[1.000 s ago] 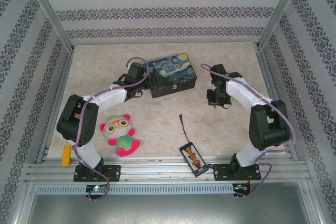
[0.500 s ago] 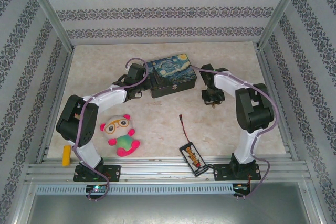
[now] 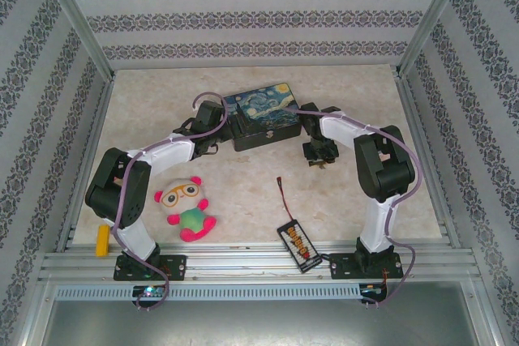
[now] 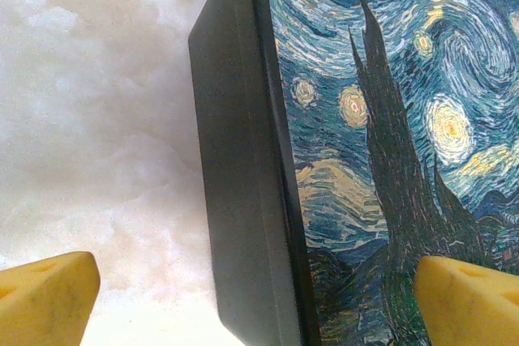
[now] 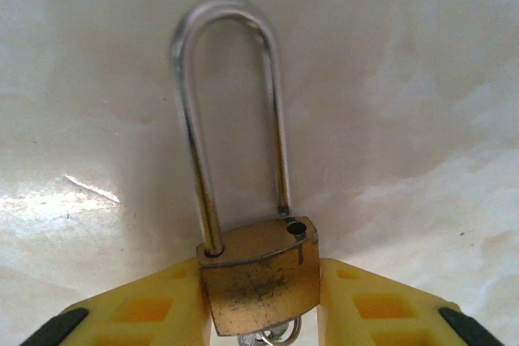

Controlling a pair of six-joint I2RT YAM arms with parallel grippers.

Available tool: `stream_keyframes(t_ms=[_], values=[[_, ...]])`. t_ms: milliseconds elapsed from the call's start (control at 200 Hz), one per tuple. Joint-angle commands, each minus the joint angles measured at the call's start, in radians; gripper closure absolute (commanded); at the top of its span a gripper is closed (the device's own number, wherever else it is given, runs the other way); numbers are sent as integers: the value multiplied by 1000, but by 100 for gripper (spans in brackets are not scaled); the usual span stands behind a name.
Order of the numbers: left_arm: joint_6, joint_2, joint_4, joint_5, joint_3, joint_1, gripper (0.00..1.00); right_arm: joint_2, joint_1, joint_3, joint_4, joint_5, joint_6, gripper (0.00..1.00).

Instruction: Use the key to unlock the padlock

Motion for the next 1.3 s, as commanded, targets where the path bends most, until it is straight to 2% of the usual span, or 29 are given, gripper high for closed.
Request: stream_keyframes(t_ms=[0,95,160,420,565,660,845,1084,1294], values=[[-12,-34,9,-18,-11,8,1,-7,15,0,-31,-15,18,55],[-13,-37,9,-15,-13,10,1,-21,15,-2,-31,-22,17,47],[-13,-39,9,-15,-13,9,1,-36,14,1,-33,-24,14,46],[-23,-54,3,-8,-16,13,1,-133,-20,35,-18,-73,5,44],[-24,-59,8,4,-15,14,1,-172,-78,63,41,-181,-8,44],[-24,-56,8,29,-11,18,1,-174,-120,92,74,-243,-10,47],[-20,-40,19,64,5,20,1,-124,-170,172,171,-394,0,52],[-16,-4,21,104,45,22,1,0,-170,305,257,-461,9,53],[13,38,2,132,92,24,1,99,-169,384,262,-486,14,54]])
